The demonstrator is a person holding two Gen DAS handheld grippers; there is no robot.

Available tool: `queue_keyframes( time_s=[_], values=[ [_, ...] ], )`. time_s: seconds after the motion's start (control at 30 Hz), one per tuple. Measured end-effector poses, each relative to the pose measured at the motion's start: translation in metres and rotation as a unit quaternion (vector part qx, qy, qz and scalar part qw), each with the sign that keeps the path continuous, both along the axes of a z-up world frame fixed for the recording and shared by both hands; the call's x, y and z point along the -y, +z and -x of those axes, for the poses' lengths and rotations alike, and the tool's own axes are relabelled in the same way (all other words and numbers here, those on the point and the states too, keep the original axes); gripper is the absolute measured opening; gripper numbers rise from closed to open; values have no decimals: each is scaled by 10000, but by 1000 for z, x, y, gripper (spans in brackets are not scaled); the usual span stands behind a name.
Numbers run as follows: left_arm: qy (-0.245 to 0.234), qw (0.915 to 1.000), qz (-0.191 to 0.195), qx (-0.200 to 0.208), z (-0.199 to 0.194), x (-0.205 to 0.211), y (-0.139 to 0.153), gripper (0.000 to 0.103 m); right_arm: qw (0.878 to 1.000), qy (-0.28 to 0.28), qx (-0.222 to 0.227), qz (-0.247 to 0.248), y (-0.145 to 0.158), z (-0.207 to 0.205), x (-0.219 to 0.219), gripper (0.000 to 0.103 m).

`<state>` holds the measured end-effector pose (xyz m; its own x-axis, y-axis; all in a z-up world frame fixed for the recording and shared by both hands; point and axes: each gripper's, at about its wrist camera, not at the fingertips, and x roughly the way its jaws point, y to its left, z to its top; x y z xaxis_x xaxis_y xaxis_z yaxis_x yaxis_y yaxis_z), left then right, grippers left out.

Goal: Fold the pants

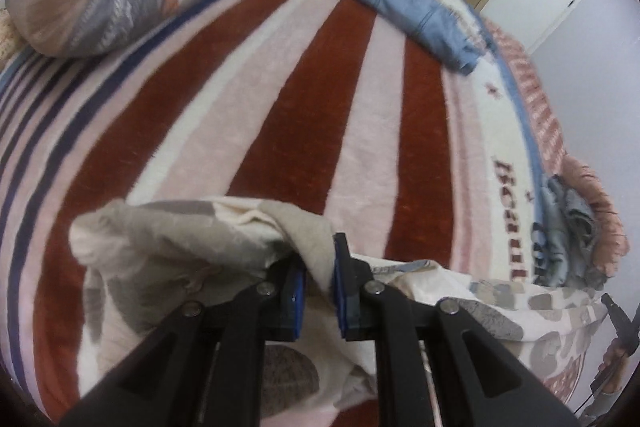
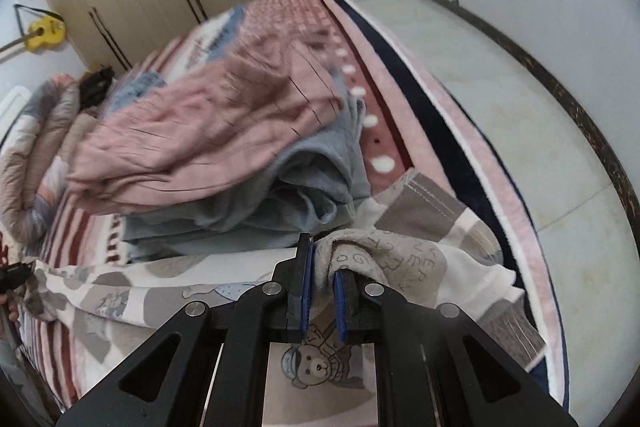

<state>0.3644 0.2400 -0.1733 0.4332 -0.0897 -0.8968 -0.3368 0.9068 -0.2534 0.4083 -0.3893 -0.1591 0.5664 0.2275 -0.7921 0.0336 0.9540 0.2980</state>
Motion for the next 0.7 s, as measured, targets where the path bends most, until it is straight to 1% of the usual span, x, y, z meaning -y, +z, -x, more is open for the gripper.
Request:
queue_keyframes(
  time_s=[0.03,0.1,0.17,0.23,0.27,0.3,0.33,0.4,0.43,0.47,0.5,0.53,0.57,0.6,0.63,0.7],
  values=[
    [-17,10000,-36,-88,-6,1,-6,12,9999,-39,-116,25,-8,-7,0,4],
    [-51,9997,-52,-253,-14,2,-16,13,9998,-72,-206,45,-17,-15,0,4],
    [-61,9992,-82,-375,-19,3,-22,15,9994,-153,-306,32,-24,-21,1,12],
    [-93,9989,-175,-428,-22,5,-24,24,9993,-167,-312,105,-27,-25,3,22],
    [-105,9988,-195,-430,-22,5,-23,28,9992,-150,-308,182,-26,-27,3,24],
    [-104,9990,-192,-398,-23,4,-20,39,9993,-111,-279,234,-25,-27,3,25],
    [-78,9991,-227,-359,-23,3,-18,59,9994,-77,-246,251,-23,-27,4,26],
    [30,9976,-647,-237,-20,2,-8,87,9995,-77,-215,222,-19,-27,6,28],
    [11,9958,-902,-175,-19,3,-2,87,9996,-73,-217,188,-18,-28,8,29],
    [-25,9952,-962,-180,-18,2,0,87,9996,-60,-216,195,-17,-28,8,31],
    [-65,9952,-958,-185,-16,2,2,87,9995,-45,-213,231,-15,-28,7,34],
    [-89,9955,-932,-151,-14,1,6,87,9995,-18,-197,262,-12,-28,5,40],
    [-115,9954,-950,-79,-11,2,11,87,9995,31,-164,260,-10,-27,5,45],
    [-150,9949,-1002,8,-7,4,17,87,9996,86,-111,231,-6,-26,5,55],
    [-198,9944,-1035,79,-4,7,23,87,9997,89,-48,224,-1,-23,5,58],
    [-436,9931,-1040,309,3,20,38,87,9996,69,58,257,8,-16,4,59]
  ],
)
